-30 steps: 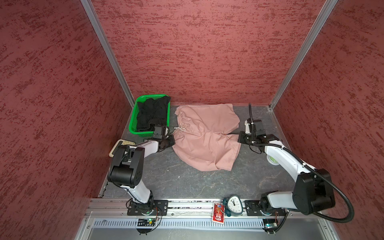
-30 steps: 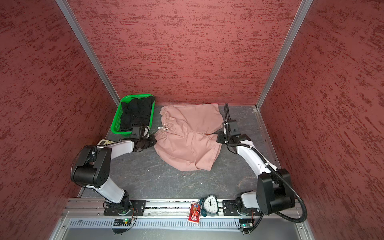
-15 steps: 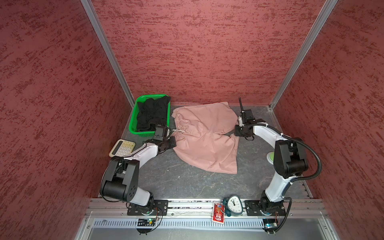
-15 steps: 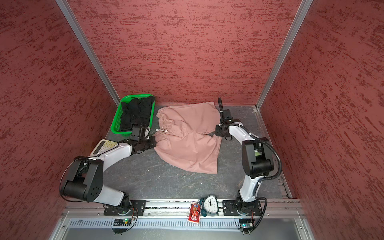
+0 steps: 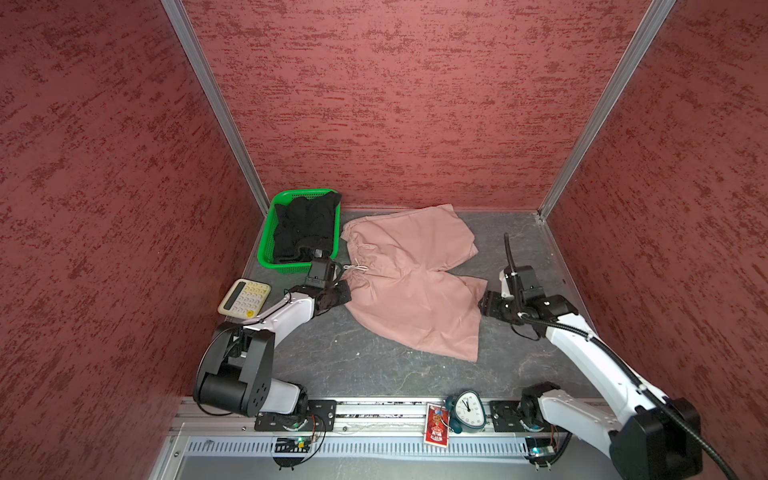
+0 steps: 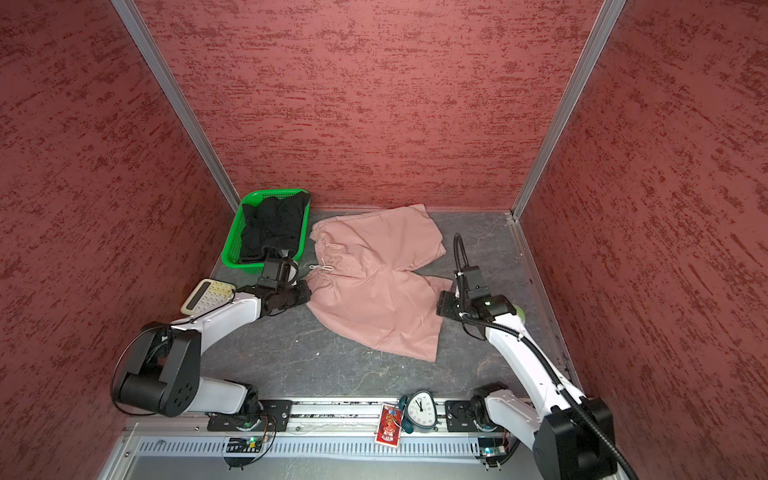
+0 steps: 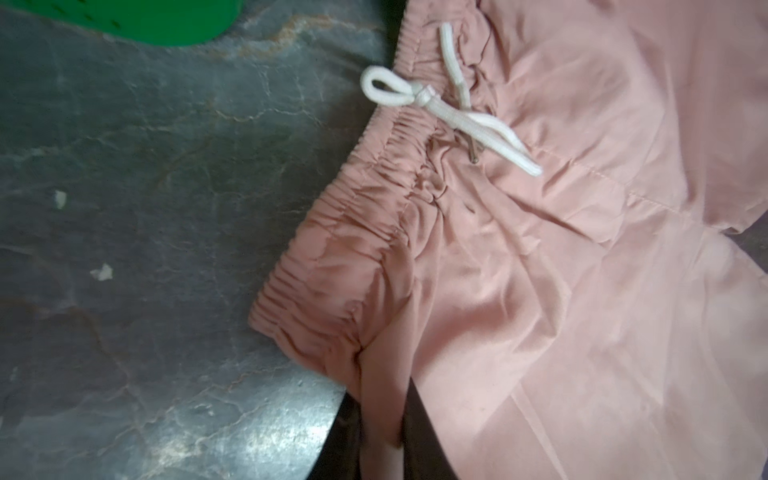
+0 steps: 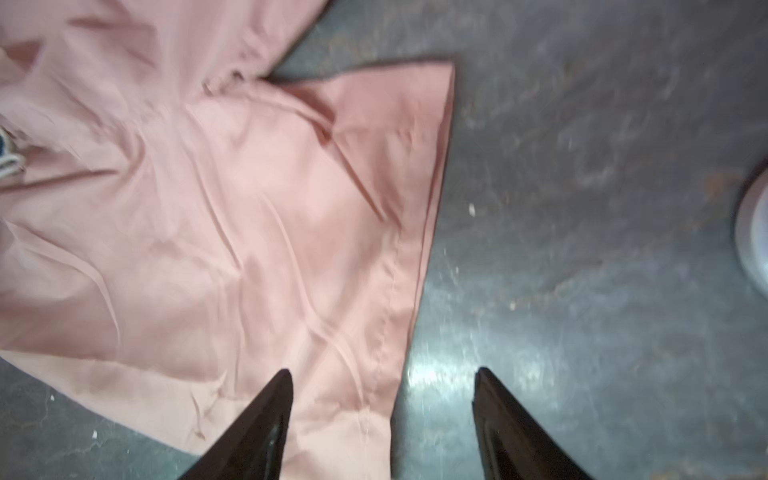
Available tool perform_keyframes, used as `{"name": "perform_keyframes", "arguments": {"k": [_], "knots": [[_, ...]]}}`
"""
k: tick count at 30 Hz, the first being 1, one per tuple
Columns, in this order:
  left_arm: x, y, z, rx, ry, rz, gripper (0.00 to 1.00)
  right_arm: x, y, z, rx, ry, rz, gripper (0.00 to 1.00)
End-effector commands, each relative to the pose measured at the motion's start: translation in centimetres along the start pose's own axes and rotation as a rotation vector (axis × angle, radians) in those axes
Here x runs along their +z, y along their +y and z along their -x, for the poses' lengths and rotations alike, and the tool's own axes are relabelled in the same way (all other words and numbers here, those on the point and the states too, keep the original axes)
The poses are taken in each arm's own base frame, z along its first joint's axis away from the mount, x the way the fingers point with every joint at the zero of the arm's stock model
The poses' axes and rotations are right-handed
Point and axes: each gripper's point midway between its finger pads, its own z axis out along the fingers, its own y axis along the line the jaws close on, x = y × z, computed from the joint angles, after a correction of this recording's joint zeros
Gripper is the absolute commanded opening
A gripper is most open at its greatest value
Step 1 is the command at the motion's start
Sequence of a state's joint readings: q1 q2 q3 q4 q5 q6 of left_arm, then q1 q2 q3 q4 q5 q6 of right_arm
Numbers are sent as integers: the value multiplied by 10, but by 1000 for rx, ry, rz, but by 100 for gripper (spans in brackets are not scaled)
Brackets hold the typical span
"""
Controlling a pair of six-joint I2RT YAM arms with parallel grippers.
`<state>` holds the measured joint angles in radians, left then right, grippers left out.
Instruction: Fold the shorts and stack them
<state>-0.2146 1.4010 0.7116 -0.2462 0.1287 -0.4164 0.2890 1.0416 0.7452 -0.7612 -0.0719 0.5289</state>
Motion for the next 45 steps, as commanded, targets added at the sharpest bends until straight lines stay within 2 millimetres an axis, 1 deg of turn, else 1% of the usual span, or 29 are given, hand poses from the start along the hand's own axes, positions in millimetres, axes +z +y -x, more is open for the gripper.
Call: {"name": "perform_keyframes", "arguments": {"k": [1,2,6,8,9,10,13,15,16,17,18,22,26,28,29,30,31,32,33,34,35,38,40,42,45], "knots": [[-10,-2,2,-10,-26,-6,25,-2,21,-13,127,39,80,71],[-11,-2,2,-13,-31,-8,25,6,23,-20,136,50,74,71],[-13,0,0,-22,-34,-9,25,38,11,-55,180,134,10,72],[-12,-1,-2,-27,-30,-18,25,47,3,-66,179,157,-25,71],[-12,-2,-3,-25,-26,-20,25,50,1,-69,176,159,-38,71],[-12,-3,-3,-25,-23,-21,26,52,0,-72,172,164,-46,69],[-15,-1,-5,-21,-25,-9,26,63,3,-78,161,175,-38,54],[-17,0,-6,-21,-31,-10,26,67,-1,-81,157,193,-63,33],[-18,0,-7,-22,-30,-10,27,67,-6,-83,157,193,-89,18],[-20,1,-9,-23,-27,-5,27,65,-12,-83,161,186,-116,1],[-21,1,-9,-23,-26,-3,27,62,-16,-82,170,173,-139,0],[-24,10,-16,-15,-33,58,26,49,-21,-75,225,139,-169,0],[-21,6,-28,-3,-1,72,26,30,-35,-73,252,117,-255,0],[-22,8,-35,-8,24,83,27,20,-40,-70,267,96,-277,0],[-23,11,-38,-11,32,93,27,17,-41,-70,270,88,-274,2],[-26,14,-41,-14,33,103,27,14,-40,-69,274,80,-263,15],[-29,18,-42,-16,29,115,33,13,-38,-68,276,69,-243,37],[-33,19,-42,-20,22,115,49,12,-34,-66,272,55,-214,51],[-37,22,-41,-31,12,117,75,11,-30,-61,260,35,-186,58],[-43,22,-38,-42,-6,109,93,9,-25,-54,236,8,-156,60],[-47,21,-35,-48,-16,93,99,6,-21,-50,219,-7,-141,61],[-58,14,-26,-73,-39,28,99,-2,-2,-35,115,-31,-97,62],[-58,14,-25,-79,-42,24,99,-1,11,-34,24,-4,-93,62],[-54,16,-24,-83,-44,27,99,3,27,-41,-117,42,-102,61],[-47,14,-20,-100,-42,-13,99,7,41,-61,-306,105,-157,61]]}}
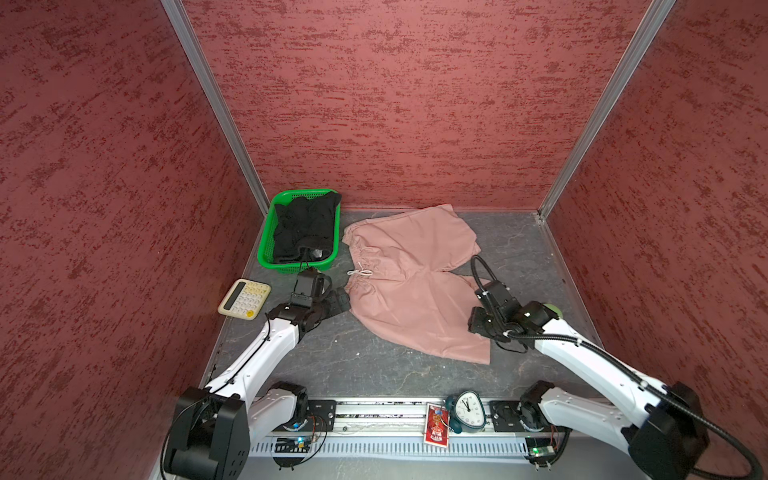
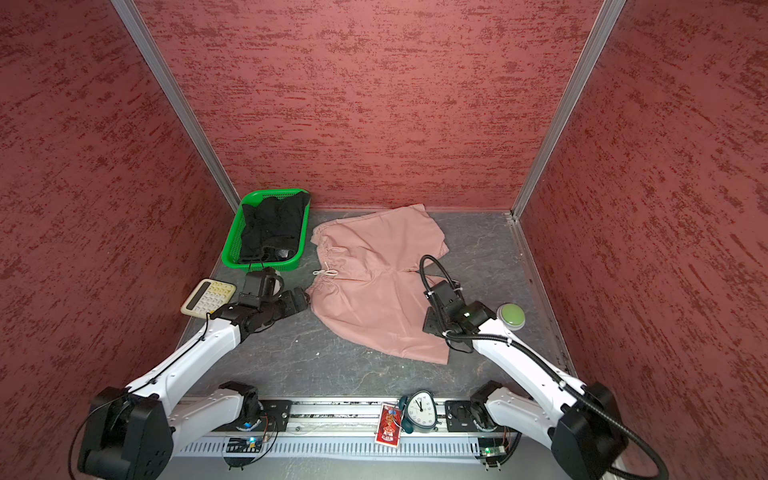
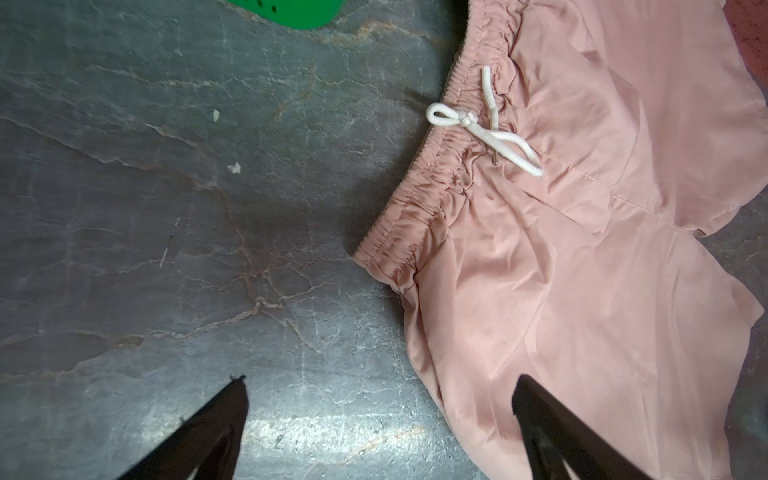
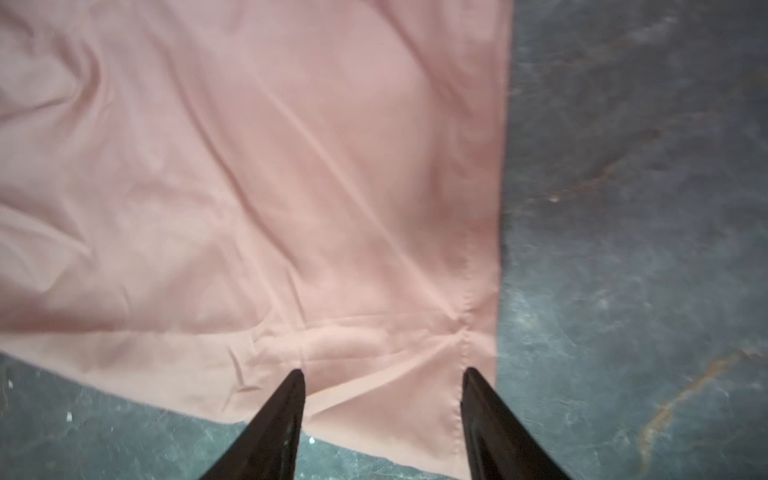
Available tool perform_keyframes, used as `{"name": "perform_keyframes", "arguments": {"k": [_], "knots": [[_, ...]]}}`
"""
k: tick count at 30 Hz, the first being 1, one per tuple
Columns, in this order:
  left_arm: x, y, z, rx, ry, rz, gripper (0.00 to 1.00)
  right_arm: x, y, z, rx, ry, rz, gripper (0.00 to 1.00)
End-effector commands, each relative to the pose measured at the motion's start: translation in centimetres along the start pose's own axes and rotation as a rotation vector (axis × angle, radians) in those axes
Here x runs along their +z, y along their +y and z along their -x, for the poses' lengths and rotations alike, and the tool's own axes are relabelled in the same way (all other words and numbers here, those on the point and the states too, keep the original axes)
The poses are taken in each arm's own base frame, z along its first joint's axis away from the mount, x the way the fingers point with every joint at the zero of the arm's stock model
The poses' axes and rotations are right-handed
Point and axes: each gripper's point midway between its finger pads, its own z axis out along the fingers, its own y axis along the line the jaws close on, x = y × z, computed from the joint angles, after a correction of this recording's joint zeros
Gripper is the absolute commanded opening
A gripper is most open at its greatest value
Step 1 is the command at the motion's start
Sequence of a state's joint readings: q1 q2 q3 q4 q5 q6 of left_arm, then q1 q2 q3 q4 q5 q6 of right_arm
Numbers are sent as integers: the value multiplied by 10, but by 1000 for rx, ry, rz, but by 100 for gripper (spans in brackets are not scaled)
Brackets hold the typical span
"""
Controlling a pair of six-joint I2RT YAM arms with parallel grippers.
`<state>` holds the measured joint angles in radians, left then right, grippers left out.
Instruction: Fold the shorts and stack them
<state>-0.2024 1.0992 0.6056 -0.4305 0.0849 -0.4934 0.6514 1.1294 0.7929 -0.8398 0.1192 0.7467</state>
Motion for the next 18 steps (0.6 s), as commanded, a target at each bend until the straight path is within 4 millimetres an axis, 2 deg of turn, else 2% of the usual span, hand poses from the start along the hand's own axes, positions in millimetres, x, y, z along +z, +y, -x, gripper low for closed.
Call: {"name": "perform_keyframes", "arguments": {"k": [1,3,6,11,18], "knots": [[6,-6,5,-25,0,-61,99,2,12,-20,-251,57,-70,60],[6,-6,9,-26,-5,-67,99,5,30,-39,-370,95,-58,61],[6,-3,12,-4,0,-39,99,8,40,-60,-455,133,-74,61],[7,-3,15,27,23,-12,99,15,22,-79,-490,196,-177,63],[6,8,15,47,24,47,99,25,-7,-88,-492,230,-310,72]]}}
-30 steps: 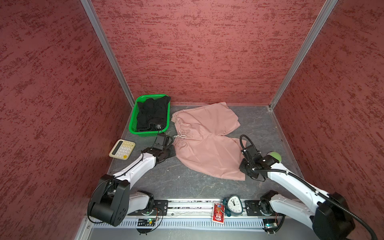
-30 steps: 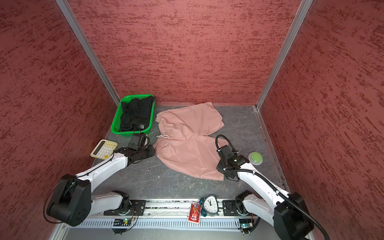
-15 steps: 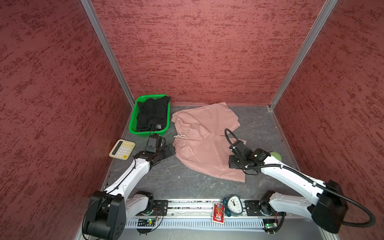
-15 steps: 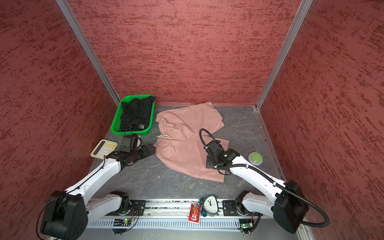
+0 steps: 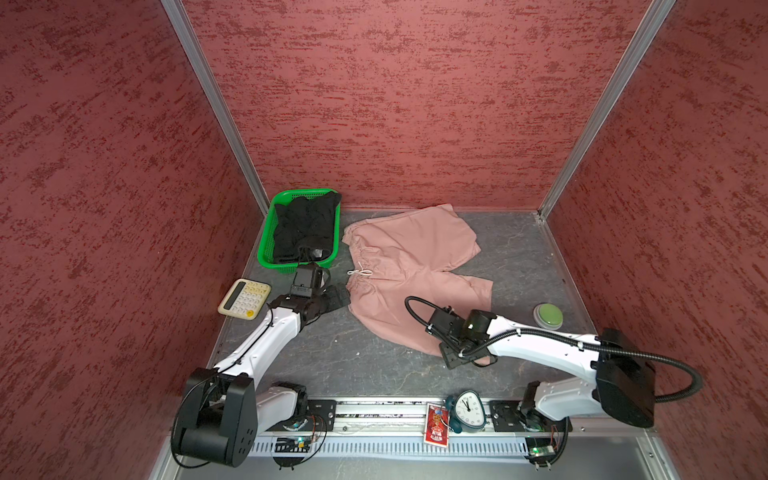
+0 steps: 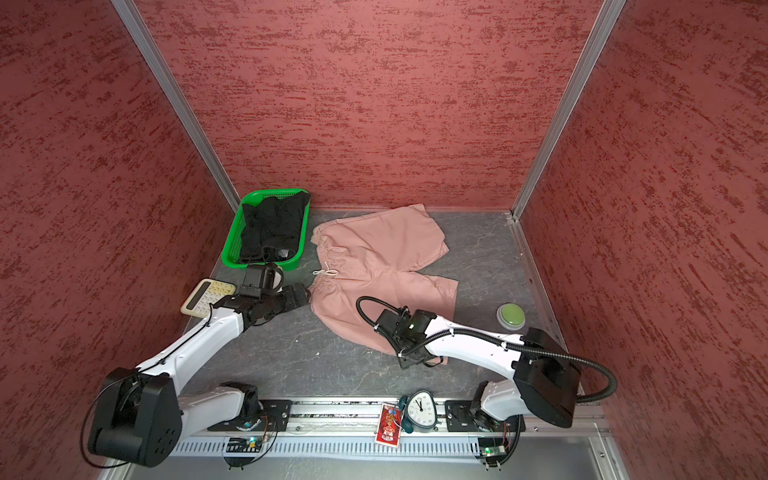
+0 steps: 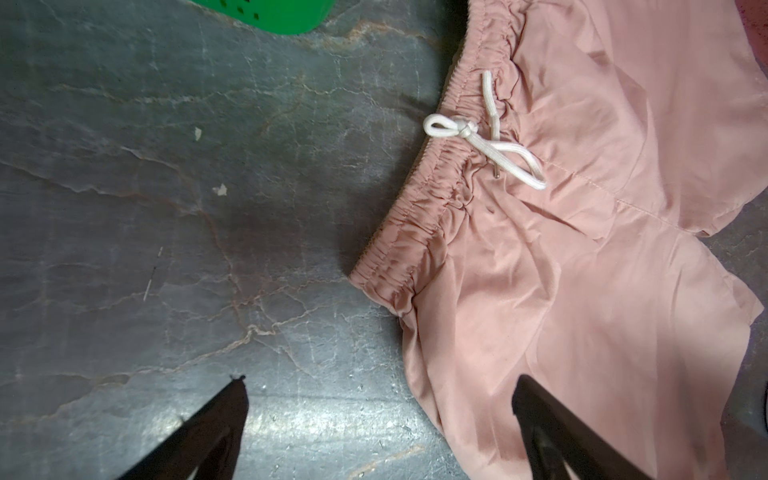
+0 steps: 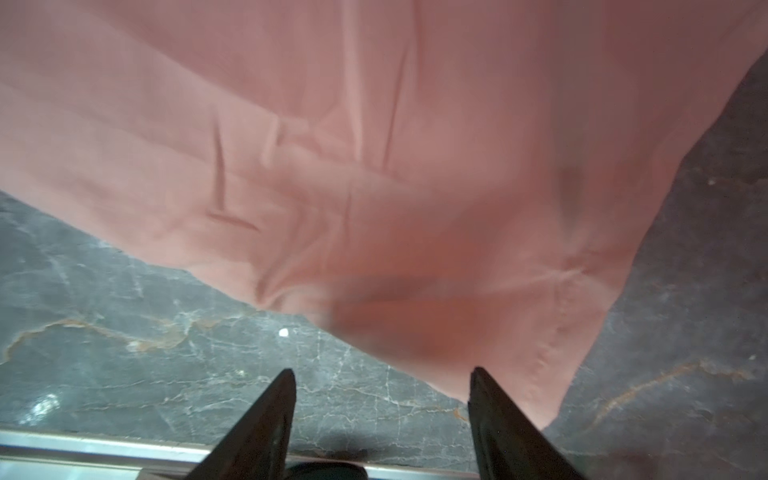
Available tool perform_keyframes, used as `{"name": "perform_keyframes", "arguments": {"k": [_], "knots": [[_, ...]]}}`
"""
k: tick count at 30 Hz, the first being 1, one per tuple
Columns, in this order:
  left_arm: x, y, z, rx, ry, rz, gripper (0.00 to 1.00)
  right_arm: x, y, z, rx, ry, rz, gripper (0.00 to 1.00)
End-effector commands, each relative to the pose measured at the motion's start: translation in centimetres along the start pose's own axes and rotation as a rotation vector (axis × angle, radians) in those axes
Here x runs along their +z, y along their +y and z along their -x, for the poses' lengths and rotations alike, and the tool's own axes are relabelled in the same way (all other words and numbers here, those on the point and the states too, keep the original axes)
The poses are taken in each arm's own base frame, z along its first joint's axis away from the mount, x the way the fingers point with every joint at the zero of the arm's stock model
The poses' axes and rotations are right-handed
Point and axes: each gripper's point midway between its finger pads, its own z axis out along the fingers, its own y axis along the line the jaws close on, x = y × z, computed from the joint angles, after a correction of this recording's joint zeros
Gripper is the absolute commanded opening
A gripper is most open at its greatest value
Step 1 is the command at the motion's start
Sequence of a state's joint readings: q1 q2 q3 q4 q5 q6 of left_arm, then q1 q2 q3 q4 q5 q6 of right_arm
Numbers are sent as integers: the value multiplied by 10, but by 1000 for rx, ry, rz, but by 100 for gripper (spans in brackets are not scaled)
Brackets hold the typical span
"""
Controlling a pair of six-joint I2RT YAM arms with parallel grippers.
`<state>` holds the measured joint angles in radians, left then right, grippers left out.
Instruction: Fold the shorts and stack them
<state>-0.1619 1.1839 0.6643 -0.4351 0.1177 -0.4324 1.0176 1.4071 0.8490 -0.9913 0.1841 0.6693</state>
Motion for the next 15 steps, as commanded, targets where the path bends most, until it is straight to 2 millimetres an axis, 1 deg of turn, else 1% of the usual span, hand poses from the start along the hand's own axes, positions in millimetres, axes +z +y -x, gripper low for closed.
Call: {"name": "perform_keyframes", "arguments": {"k": [1,3,5,7,10,13,15], "knots": [[-2,7,3,22,-5,45,99,7,-21,-10,11,23,-115,72],[-3,8,6,11,-8,55,99,7,-23,-10,21,31,-141,75],[-3,4,7,0,-2,36,99,13,-25,-13,25,61,-174,76],[-2,-3,8,-9,2,4,99,16,-29,-18,35,71,-205,76],[-1,-7,8,-19,2,-21,99,20,-36,-21,49,62,-239,76],[5,-8,2,-31,17,-42,99,22,-42,-19,85,50,-277,75],[10,-9,-4,-47,27,-61,99,23,-44,-18,123,40,-302,70]]}}
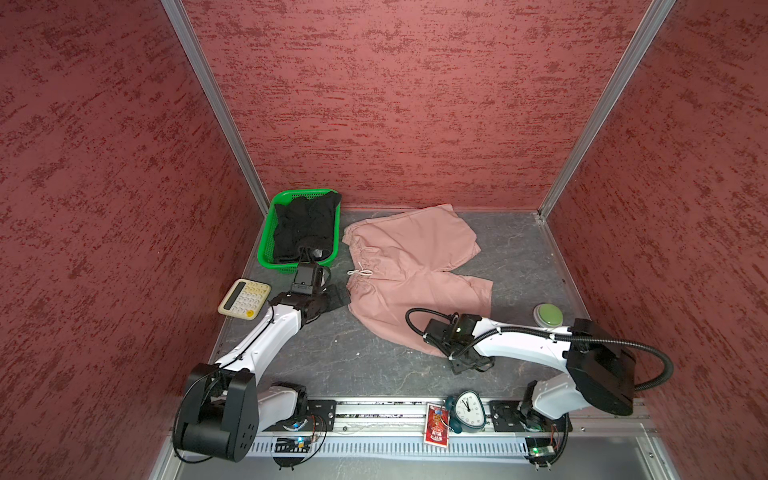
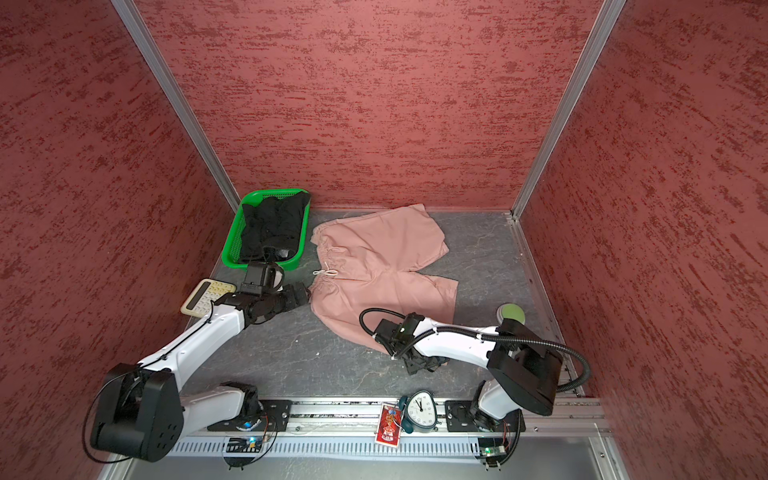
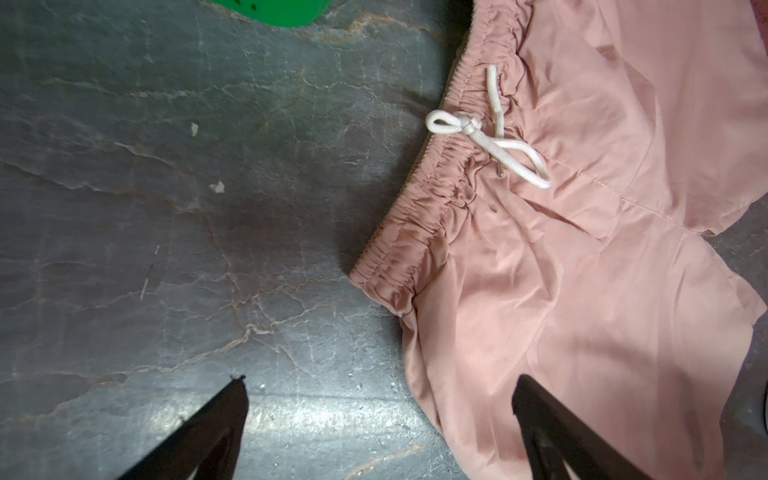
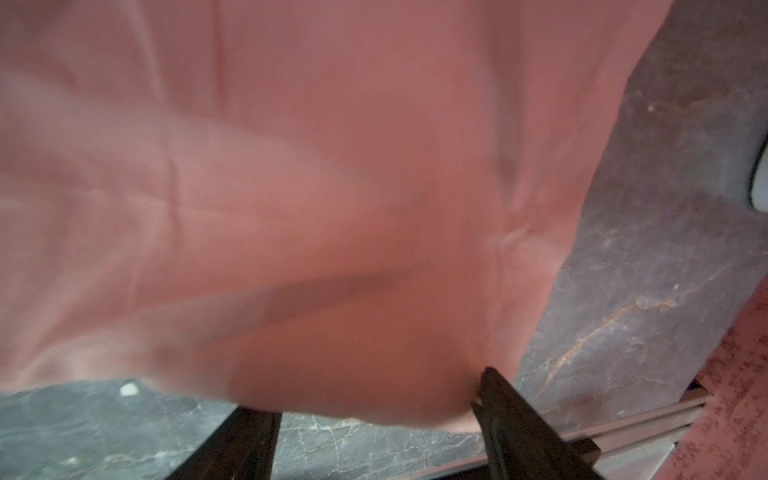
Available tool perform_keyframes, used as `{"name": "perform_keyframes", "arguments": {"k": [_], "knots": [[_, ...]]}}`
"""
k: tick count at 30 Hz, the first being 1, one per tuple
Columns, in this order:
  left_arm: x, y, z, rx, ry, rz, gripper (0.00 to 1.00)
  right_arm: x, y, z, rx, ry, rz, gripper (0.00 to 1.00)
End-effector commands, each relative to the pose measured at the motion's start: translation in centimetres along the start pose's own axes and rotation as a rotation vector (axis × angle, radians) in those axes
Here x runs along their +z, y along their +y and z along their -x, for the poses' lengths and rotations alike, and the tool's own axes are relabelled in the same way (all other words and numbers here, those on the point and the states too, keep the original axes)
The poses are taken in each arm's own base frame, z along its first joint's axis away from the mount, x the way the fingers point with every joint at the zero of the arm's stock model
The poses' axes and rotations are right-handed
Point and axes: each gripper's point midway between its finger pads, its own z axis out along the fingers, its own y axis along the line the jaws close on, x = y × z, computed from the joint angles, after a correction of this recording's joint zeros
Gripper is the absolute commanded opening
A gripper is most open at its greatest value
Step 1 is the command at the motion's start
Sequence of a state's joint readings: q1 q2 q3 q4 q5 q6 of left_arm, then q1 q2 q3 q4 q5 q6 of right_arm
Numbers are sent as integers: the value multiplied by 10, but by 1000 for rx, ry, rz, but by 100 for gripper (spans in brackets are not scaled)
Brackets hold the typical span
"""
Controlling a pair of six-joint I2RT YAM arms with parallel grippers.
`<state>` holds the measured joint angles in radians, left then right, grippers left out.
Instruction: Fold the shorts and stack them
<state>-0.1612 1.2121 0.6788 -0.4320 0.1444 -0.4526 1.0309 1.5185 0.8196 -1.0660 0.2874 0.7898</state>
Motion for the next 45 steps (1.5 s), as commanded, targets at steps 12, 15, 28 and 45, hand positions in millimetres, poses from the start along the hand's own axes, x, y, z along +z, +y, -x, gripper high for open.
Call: {"name": "perform_keyframes", "arguments": {"k": [12,15,28,45], "knots": [[47,-11,0,-113,-5,-114,99,7,-7,7,164,-80,-22,10],[51,-16,4,-159,-17,-170,98,4,-7,9,193,-105,6,9],[72,-13,-3,-190,32,-185,40,-6,-11,19,306,-202,96,4],[10,-7,23,28,20,4,0,-67,-58,54,403,-367,145,0]]}}
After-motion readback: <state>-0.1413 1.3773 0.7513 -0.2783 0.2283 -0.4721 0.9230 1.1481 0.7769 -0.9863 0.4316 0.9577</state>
